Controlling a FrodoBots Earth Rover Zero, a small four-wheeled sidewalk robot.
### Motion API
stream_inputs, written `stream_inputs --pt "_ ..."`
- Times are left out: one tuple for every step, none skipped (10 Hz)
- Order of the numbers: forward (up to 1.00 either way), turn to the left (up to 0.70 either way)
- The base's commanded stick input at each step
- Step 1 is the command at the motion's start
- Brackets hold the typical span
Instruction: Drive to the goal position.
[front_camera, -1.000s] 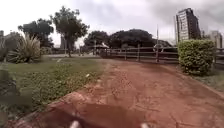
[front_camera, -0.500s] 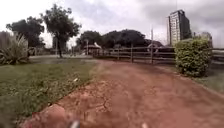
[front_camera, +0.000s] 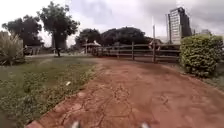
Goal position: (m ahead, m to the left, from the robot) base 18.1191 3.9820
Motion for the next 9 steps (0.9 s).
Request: stream_inputs --pt "0.7 0.0" --pt "0.7 0.0" --pt "0.7 0.0" --pt "0.7 0.0" --pt "0.7 -0.34" --pt "0.7 -0.35" --pt "0.7 -0.35" --pt "0.7 -0.35" --pt "0.7 -0.35"
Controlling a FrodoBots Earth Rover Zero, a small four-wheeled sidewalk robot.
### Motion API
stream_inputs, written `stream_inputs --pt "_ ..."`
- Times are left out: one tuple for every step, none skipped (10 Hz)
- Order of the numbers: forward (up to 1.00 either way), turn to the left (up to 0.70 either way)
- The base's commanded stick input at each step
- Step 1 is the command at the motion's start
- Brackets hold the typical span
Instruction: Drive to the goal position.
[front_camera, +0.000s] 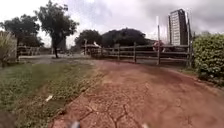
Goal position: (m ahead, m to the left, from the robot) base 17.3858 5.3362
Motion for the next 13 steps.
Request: stream_inputs --pt "0.7 -0.35" --pt "0.7 -0.04" --pt "0.7 0.0" --pt "0.7 0.0" --pt "0.7 0.0" --pt "0.7 0.0" --pt "0.7 0.0" --pt "0.7 0.0" --pt "0.7 0.0" --pt "0.7 0.0" --pt "0.7 0.0" --pt "0.7 0.0" --pt "0.7 0.0"
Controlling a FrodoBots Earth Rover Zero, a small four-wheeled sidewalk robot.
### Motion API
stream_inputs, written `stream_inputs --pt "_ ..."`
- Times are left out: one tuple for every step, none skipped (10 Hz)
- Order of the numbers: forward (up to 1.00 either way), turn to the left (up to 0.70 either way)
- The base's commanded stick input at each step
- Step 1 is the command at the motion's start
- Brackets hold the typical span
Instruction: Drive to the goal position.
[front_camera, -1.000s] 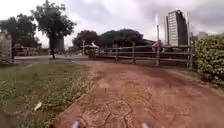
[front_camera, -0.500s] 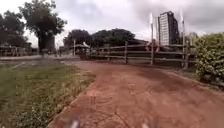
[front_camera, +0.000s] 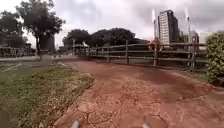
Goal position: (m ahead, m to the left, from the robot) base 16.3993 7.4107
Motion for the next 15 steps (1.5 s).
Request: stream_inputs --pt "0.7 0.0" --pt "0.7 0.0" --pt "0.7 0.0" --pt "0.7 0.0" --pt "0.7 0.0" --pt "0.7 0.0" --pt "0.7 0.0" --pt "0.7 0.0" --pt "0.7 0.0" --pt "0.7 0.0" --pt "0.7 0.0" --pt "0.7 0.0" --pt "0.7 0.0" --pt "0.7 0.0" --pt "0.7 0.0"
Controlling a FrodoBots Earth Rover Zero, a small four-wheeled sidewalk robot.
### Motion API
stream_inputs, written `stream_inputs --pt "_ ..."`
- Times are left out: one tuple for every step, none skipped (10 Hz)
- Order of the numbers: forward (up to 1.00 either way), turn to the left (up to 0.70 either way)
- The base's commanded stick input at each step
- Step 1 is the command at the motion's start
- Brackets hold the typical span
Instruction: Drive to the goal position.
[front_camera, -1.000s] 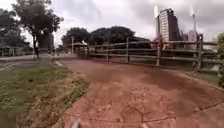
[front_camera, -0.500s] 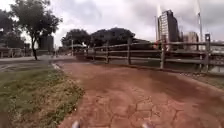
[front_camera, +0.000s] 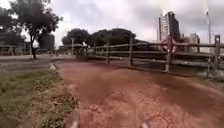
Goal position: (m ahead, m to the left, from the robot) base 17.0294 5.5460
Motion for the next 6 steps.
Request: stream_inputs --pt "0.7 0.0" --pt "0.7 0.0" --pt "0.7 0.0" --pt "0.7 0.0" --pt "0.7 0.0" --pt "0.7 0.0"
